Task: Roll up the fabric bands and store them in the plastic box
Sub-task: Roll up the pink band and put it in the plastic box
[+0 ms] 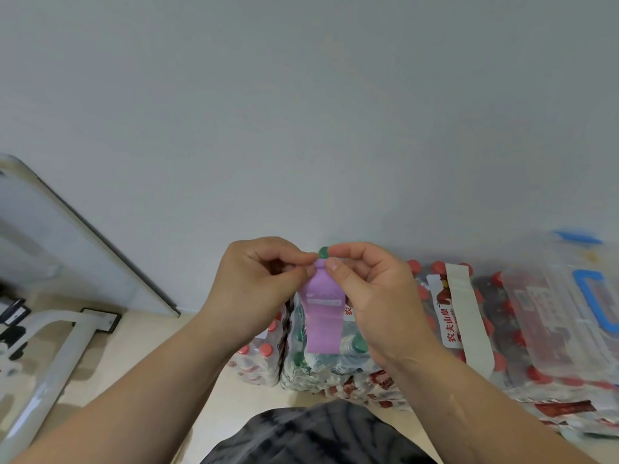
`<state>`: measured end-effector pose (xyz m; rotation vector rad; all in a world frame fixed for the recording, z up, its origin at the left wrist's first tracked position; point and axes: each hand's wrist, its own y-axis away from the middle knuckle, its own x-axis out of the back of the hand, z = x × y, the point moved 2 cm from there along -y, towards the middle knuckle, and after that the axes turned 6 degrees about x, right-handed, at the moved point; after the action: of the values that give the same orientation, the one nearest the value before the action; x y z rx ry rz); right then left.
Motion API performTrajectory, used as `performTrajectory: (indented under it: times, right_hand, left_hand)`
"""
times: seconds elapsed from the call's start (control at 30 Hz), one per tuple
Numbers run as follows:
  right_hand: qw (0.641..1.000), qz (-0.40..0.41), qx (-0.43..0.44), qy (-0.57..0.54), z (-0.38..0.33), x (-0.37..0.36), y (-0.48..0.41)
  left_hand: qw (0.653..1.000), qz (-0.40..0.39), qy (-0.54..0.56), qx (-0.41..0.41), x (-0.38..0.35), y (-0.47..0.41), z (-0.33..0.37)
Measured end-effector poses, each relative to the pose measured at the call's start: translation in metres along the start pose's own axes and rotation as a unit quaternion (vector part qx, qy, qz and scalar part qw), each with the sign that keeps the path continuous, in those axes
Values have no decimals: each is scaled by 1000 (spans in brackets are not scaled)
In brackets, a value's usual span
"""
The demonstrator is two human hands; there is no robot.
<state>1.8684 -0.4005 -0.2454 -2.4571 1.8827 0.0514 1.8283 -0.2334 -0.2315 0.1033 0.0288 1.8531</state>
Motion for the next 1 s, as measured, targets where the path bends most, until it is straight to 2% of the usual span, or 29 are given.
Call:
performTrajectory:
  times: [0.13,0.4,0.77,0.87,1.0]
  right_hand:
    - [1000,4,1,-4,0,-3,1]
    - [999,-16,22,-16,-3,-8,6]
    - [1000,24,19,-4,-3,-11,9]
    - [999,21,16,-18,-4,-12,11]
    - [999,32,12,-31,-5,-13,11]
  left_hand:
    - [1000,-10,9,-6,1,2,0]
    - [999,10,4,34,5,6,-5]
    - [996,61,-48,-41,3,13,-8]
    - [999,32,-18,-37,4,13,-6]
    - [997,21,73,11,4,14,-7]
